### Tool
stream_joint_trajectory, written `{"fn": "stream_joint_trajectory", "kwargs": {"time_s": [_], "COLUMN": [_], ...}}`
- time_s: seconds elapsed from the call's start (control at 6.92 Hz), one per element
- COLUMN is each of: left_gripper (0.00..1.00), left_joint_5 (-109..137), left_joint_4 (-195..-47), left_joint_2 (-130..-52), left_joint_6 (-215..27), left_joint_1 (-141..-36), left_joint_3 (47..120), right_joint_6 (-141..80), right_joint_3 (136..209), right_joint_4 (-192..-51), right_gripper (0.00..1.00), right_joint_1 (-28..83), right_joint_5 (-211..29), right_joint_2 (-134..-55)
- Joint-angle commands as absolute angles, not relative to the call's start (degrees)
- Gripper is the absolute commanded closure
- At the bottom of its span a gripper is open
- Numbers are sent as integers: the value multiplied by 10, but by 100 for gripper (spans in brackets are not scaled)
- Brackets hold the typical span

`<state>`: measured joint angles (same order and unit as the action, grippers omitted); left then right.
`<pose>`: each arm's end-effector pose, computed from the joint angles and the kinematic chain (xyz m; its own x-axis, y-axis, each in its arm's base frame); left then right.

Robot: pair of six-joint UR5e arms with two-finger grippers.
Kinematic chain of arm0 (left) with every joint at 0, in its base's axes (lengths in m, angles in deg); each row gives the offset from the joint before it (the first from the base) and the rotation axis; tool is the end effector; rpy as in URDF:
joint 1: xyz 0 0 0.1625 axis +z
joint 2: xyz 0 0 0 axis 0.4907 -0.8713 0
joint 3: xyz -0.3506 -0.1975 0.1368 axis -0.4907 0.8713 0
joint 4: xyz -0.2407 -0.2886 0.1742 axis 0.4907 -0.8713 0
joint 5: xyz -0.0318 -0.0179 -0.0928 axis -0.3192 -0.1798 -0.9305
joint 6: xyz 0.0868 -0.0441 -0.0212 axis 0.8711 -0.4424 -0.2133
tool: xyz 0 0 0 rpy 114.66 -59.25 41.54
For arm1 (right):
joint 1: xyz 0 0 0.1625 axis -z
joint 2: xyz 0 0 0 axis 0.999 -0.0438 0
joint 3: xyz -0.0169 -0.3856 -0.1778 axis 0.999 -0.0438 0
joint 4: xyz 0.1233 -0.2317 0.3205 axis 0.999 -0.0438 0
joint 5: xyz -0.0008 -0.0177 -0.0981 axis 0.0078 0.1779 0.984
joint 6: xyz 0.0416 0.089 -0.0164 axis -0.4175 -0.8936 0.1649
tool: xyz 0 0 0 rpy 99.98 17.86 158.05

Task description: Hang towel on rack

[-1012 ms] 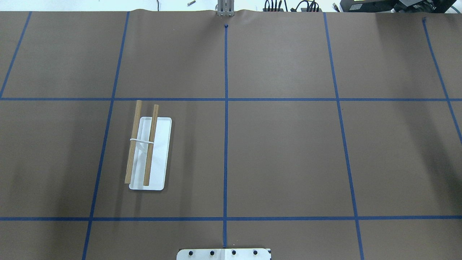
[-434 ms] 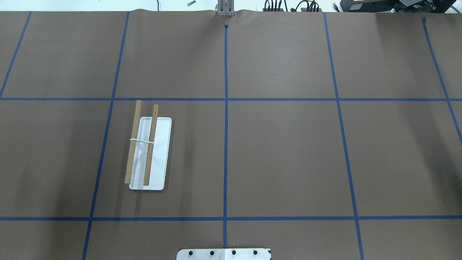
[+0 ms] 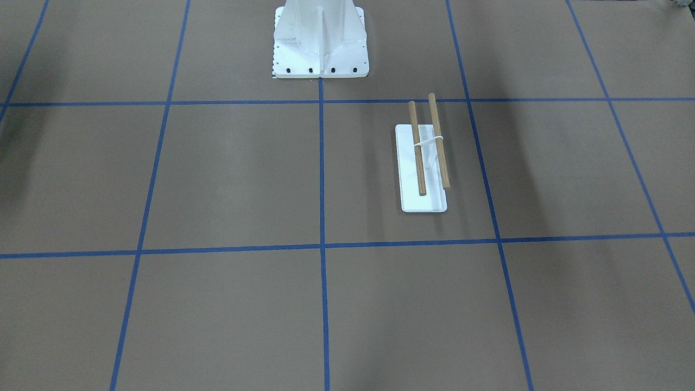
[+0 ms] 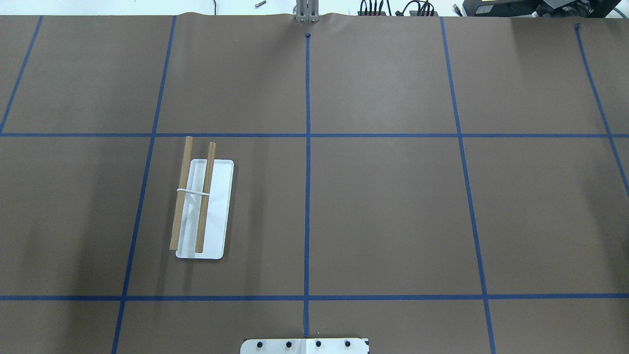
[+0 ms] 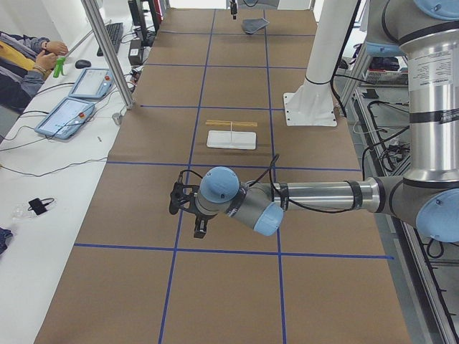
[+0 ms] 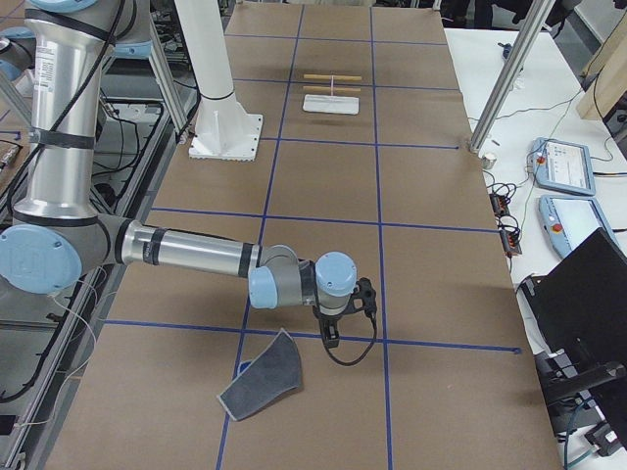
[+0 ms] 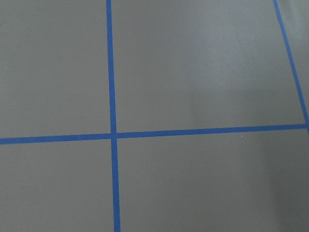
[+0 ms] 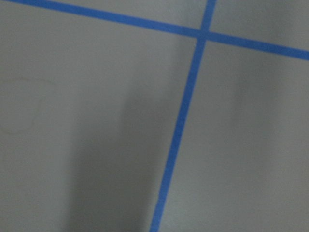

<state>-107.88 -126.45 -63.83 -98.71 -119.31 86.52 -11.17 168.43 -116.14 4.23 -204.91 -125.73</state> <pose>-0.0527 -0.4528 0.6114 0.5612 0.0683 -0.8249 0.1959 0.9573 0.2125 0.0119 -0.4132 0.7183 0.6593 -0.2118 0.7214 0.1517 0.9772 0.1482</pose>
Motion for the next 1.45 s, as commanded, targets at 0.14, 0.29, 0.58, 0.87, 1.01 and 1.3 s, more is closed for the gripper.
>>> {"fn": "stream_joint_trajectory", "kwargs": {"time_s": [0.14,0.29,0.58,0.87,1.01,1.3], "left_gripper": [2,2,2,2,2,2], "left_joint_5": [-1076,-1076,-1077,-1077,-1077,-1077], "left_joint_4": [-1263,-1264,-1265,-1265,-1266,-1265], "left_joint_2": [-658,-658,-659,-661,-660,-661], "left_joint_6": [-990,-990,-990,-990,-989,-989], "left_joint_1": [-1193,-1192,-1192,-1192,-1192,-1192], "left_joint_3": [841,842,842,842,842,842], "right_joint_6": [-37,-40,-51,-51,-51,-50], "right_joint_3": [1552,1543,1494,1486,1477,1477], "right_joint_4": [-1098,-1103,-1099,-1099,-1098,-1098], "right_gripper": [5,3,3,16,33,100], "right_joint_1": [-19,-28,-28,-28,-28,-28], "right_joint_5": [-2053,-2070,-2092,-2121,-2121,-2124], "right_joint_2": [-1261,-1261,-1253,-1255,-1253,-1254]}}
